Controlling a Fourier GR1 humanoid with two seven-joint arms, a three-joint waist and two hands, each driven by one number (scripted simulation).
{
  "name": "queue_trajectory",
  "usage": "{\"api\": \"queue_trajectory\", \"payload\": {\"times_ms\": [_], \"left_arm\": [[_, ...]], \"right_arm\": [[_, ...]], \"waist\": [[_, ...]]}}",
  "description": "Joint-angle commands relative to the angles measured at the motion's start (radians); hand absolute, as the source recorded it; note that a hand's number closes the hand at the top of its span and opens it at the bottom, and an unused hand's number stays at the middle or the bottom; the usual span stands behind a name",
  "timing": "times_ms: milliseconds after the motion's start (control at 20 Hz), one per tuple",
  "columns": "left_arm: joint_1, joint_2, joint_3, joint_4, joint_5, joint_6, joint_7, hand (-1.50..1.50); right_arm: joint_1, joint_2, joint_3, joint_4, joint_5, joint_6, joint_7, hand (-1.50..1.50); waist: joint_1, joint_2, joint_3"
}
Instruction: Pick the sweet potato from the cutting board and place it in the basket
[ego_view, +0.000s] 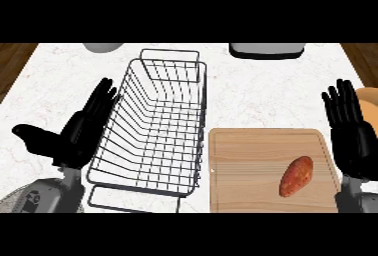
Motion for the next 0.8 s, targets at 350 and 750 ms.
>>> {"api": "queue_trajectory", "payload": {"times_ms": [350,750], "left_arm": [[-0.032,0.201,0.019,0.031,-0.258,-0.014,-0.101,0.00],[-0.026,0.209,0.054,0.099,-0.259,-0.037,-0.159,0.00]], "right_arm": [[-0.159,0.249,0.030,0.085,-0.140,-0.143,0.041,1.50],[-0.323,0.152,0.244,0.194,0.353,-0.695,0.218,-1.50]], "waist": [[0.035,0.005,0.010],[-0.005,-0.007,-0.002]]}}
